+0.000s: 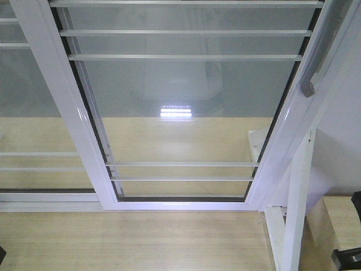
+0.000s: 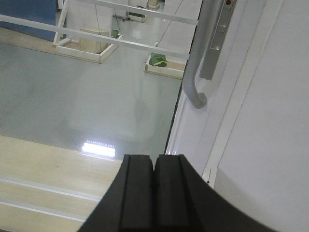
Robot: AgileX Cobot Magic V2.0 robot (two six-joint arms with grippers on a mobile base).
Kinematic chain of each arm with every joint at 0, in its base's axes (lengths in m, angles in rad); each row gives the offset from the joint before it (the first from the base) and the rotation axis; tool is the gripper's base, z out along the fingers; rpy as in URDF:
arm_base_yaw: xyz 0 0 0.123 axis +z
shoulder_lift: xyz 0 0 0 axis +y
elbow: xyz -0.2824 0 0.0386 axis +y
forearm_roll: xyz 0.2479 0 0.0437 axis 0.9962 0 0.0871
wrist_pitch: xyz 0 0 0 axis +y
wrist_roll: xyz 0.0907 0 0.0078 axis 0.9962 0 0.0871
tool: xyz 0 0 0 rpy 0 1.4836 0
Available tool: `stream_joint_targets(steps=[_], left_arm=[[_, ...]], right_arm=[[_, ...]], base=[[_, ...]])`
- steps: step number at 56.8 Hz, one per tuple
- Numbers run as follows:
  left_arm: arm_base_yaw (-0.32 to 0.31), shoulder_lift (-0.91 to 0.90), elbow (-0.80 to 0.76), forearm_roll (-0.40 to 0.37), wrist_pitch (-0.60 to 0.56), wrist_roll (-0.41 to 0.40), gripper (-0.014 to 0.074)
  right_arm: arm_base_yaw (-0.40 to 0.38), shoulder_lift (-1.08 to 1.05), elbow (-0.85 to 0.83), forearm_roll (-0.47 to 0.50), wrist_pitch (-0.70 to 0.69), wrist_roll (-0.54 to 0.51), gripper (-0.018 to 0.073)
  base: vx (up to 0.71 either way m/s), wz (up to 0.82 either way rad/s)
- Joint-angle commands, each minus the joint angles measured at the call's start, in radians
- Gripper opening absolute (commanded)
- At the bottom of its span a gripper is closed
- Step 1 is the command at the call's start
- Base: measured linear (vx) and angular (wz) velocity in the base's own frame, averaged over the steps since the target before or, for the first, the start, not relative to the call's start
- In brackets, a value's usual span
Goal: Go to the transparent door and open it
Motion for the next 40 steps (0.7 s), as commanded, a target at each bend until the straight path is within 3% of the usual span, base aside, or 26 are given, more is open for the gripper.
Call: stream_joint_targets(steps=[1, 40], left_arm=[[0.001, -0.012, -0.027, -0.005, -0.078, -0.007, -0.0006], [0.001, -0.012, -0.027, -0.005, -0.087, -0.007, -0.0006]], right_arm=[[-0.005, -0.015, 0.003, -0.007, -0.080, -0.004, -0.0004], [-0.005, -0.015, 0.003, -0.007, -0.080, -0.008, -0.0004]], base=[[0.00, 0.00], [0.00, 0.00]])
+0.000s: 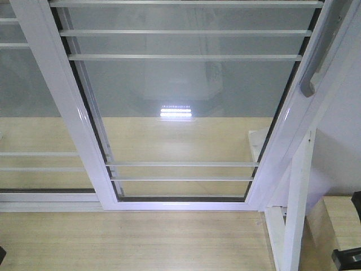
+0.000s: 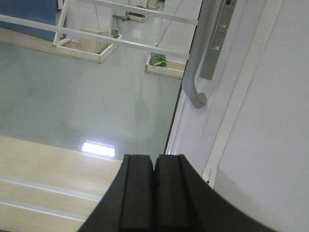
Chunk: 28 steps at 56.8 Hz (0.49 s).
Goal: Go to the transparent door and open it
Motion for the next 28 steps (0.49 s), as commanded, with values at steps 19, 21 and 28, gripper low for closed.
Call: stream_joint_targets(steps=[19, 21, 28], left_arm=[[0.001, -0.012, -0.027, -0.005, -0.116, -0.007, -0.0006], [0.001, -0.012, -0.027, -0.005, -0.125, -0.007, -0.0006], [0.001, -0.012, -0.027, -0.005, -0.144, -0.007, -0.0006]], right_arm=[[-0.005, -0.015, 0.003, -0.007, -0.080, -0.008, -0.0004], [-0.005, -0.015, 0.003, -0.007, -0.080, -0.008, -0.0004], [-0.005, -0.015, 0.003, -0.007, -0.080, -0.008, -0.0004]], base=[[0.00, 0.00], [0.00, 0.00], [0.00, 0.00]])
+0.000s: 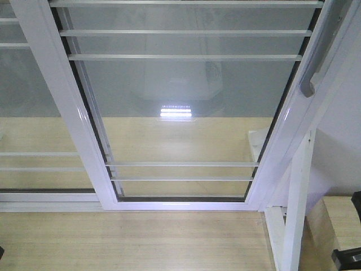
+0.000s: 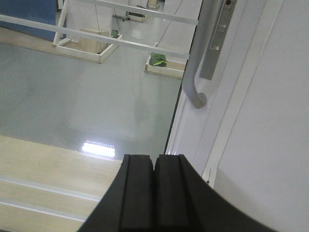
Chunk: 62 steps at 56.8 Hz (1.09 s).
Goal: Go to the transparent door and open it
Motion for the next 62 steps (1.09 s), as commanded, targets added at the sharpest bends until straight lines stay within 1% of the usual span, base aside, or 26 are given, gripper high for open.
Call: stream_joint_targets(steps=[1, 62], left_arm=[[0.001, -0.012, -0.027, -0.005, -0.104, -0.007, -0.0006], [0.001, -0.012, -0.027, -0.005, -0.105, -0.007, -0.0006]], right_arm=[[-0.005, -0.015, 0.003, -0.007, -0.080, -0.008, -0.0004], [-0.005, -0.015, 0.003, -0.007, -0.080, -0.008, -0.0004]], base=[[0.00, 0.00], [0.00, 0.00]])
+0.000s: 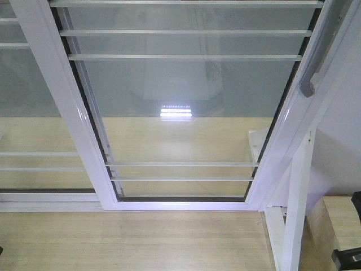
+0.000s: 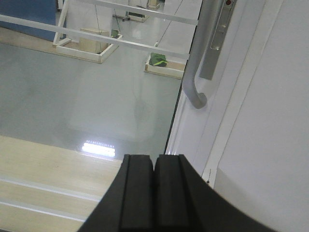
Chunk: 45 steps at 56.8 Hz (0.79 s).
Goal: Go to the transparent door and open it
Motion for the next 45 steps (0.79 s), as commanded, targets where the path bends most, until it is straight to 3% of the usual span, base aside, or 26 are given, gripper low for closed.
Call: stream_joint_targets(steps=[1, 33, 45], left_arm=[[0.001, -0.012, -0.027, -0.005, -0.091, -0.007, -0.0006], [0.001, -0.012, -0.027, -0.005, -0.091, -0.007, -0.0006], [0.001, -0.012, -0.027, -0.004, -0.091, -0.007, -0.0006]], right_arm=[[-0.005, -0.015, 0.003, -0.007, -0.080, -0.008, -0.0004], [-0.005, -0.015, 0.003, -0.007, -0.084, -0.007, -0.0004], [-0.005, -0.015, 0.002, 0.005, -0.153, -0.003, -0.0004]], base=[[0.00, 0.00], [0.00, 0.00], [0.00, 0.00]])
